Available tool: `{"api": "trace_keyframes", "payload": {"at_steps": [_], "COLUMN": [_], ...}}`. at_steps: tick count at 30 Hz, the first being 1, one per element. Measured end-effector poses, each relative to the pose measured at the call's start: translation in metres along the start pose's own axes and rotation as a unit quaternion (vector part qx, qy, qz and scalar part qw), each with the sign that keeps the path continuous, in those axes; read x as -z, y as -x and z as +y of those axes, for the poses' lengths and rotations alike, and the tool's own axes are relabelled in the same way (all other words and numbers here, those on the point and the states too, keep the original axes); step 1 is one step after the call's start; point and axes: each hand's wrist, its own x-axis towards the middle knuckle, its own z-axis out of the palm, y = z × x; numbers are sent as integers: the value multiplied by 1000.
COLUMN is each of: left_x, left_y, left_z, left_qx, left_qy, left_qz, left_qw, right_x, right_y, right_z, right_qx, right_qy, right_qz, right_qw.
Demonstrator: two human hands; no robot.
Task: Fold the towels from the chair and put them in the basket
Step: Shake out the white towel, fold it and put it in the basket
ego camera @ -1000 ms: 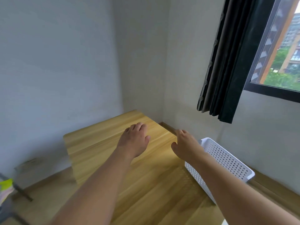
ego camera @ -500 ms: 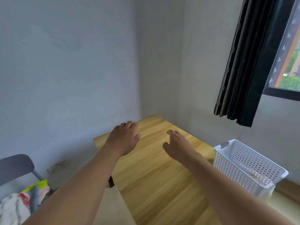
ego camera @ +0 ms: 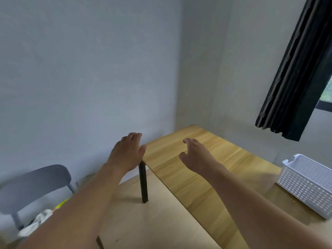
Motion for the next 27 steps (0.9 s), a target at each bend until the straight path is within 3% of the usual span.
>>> {"api": "trace_keyframes", "payload": {"at_steps": [15,21,27], "left_x": [12,11,3], "left_y": [20,5,-6], "left_z": [-299,-422,-505], "left_qx": [78,93,124], "left_qy": [-10,40,55], "left_qz": [-18,-64,-116], "left_qw": [997,993,984], "right_x": [-194,-264,-316], "right_y": [-73,-96,-122], "right_z": [-241,-330,-375], "right_qx": [67,31,-3], "right_qy": [-27,-15,-46], "right_qz": [-93,-115,-119], "right_qw": [993,993,992]}}
